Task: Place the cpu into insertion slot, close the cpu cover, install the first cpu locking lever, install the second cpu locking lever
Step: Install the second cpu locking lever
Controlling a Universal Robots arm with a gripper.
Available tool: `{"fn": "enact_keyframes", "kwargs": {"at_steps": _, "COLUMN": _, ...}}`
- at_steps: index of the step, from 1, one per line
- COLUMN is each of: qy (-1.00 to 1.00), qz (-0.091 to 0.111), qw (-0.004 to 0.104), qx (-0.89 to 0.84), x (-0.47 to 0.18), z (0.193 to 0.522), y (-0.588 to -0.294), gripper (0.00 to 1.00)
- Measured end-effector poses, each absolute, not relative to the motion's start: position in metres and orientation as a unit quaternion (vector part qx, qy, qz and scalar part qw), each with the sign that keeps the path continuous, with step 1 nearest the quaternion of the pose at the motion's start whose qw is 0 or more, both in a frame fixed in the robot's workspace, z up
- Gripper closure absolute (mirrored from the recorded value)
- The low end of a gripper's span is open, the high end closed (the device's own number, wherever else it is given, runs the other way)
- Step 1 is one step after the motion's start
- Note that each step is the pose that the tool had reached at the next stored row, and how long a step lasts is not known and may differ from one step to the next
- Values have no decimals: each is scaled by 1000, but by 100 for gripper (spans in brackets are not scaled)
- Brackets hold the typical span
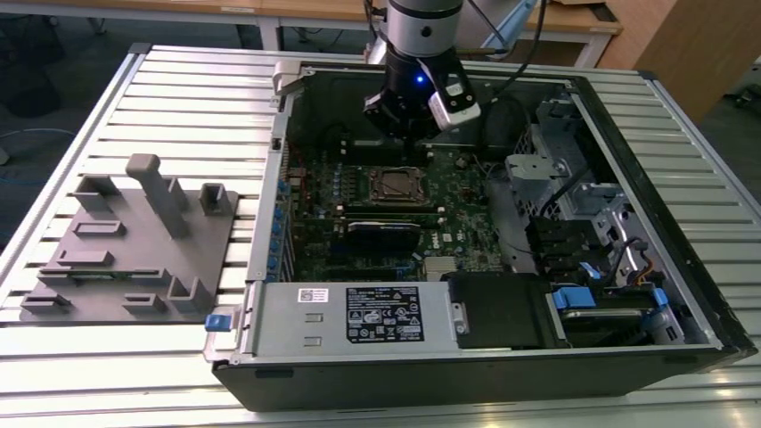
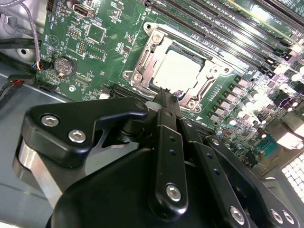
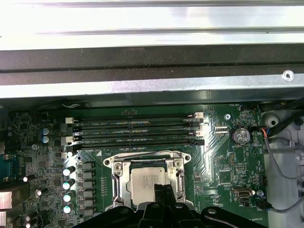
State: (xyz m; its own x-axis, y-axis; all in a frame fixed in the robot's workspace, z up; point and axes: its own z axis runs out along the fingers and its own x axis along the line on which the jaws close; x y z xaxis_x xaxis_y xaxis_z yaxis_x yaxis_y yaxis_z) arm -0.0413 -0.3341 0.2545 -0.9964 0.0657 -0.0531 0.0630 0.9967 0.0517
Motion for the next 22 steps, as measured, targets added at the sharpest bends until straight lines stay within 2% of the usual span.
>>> {"fn": "enact_keyframes", "kwargs": {"at_steps": 7, "qy": 999, "qz": 24, "qw": 27, "qx": 32, "x": -41, "z": 255, "y": -334, "gripper": 90}}
{"fn": "enact_keyframes", "kwargs": {"at_steps": 12, "qy": 999, "qz": 8, "qw": 28, "qx": 32, "x": -41, "z": 255, "y": -334, "gripper": 90}}
{"fn": "enact_keyframes", "kwargs": {"at_steps": 22, "qy": 999, "qz": 4, "qw": 28, "qx": 32, "x": -41, "z": 251, "y": -334, "gripper": 90}}
